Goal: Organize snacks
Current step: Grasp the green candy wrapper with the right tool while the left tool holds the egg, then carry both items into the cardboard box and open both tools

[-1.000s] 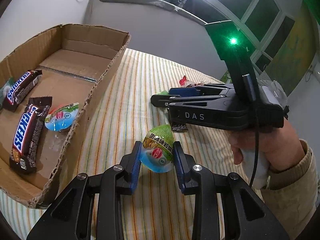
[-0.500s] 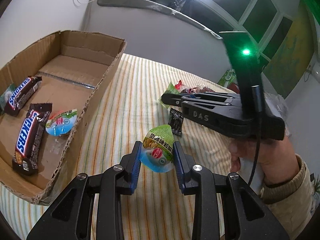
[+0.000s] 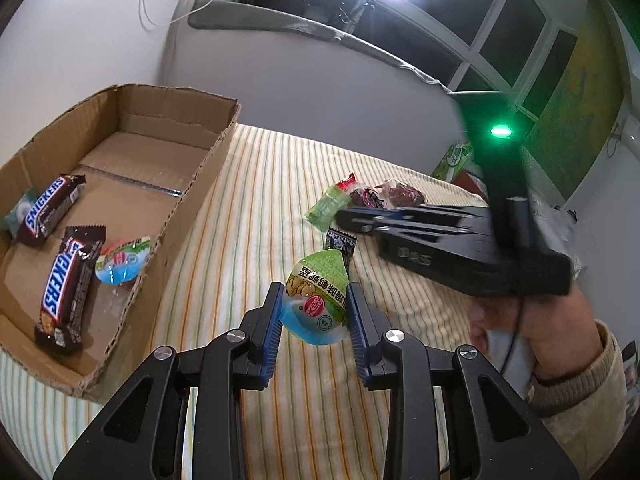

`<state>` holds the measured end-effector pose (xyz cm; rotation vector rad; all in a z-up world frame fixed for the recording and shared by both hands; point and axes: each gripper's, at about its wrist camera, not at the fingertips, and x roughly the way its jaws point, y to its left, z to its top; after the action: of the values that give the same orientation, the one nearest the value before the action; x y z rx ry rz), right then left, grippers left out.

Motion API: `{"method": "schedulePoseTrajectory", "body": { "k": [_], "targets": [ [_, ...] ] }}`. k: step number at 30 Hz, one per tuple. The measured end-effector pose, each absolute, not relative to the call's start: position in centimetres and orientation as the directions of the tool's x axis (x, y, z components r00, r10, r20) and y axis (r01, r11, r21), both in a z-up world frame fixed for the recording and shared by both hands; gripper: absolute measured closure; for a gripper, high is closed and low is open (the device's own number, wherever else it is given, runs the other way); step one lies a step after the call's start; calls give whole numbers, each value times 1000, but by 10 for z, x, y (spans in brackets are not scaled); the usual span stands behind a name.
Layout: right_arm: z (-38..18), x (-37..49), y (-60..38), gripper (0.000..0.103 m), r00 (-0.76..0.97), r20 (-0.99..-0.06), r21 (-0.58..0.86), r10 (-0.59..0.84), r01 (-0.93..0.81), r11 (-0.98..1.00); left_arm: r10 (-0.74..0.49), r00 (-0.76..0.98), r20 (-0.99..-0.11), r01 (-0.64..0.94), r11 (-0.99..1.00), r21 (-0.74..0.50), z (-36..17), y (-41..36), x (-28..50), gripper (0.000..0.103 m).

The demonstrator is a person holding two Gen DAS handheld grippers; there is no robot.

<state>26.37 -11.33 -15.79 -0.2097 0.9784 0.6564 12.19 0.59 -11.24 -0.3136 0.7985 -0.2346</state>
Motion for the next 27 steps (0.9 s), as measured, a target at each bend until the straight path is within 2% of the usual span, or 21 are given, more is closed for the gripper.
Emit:
{"method": "schedulePoseTrajectory", "body": {
  "k": [2,5,7,8,9,16,23,27],
  "targets": [
    [-161,270,-110,53,370,-815,151,446,-608,780,-324,677,-661,90,928,-362,-111,4,120,74],
    [-163,280,-102,53,372,-813,158,448,-599,785,-328,678,-658,94,926,-365,-110,2,121,74],
    [-164,284,-97,63,386,-814,137,434,-598,790,-333,675,-658,94,924,-371,-112,4,122,74],
    [-163,286,-94,84,395,-816,122,421,-595,794,-334,674,-658,94,923,-373,-112,5,122,74],
    [-163,286,-93,97,396,-817,117,419,-598,793,-335,674,-659,93,923,-374,-113,5,122,74],
    [-154,270,-99,98,450,-776,111,443,-593,798,-334,676,-657,86,921,-380,-112,9,122,74],
    [-105,225,-142,98,582,-673,101,458,-540,835,-324,694,-643,98,927,-361,-101,5,120,74],
    [-81,185,-172,98,648,-624,88,437,-497,863,-317,734,-600,134,934,-330,-75,-4,114,74]
  ]
}}
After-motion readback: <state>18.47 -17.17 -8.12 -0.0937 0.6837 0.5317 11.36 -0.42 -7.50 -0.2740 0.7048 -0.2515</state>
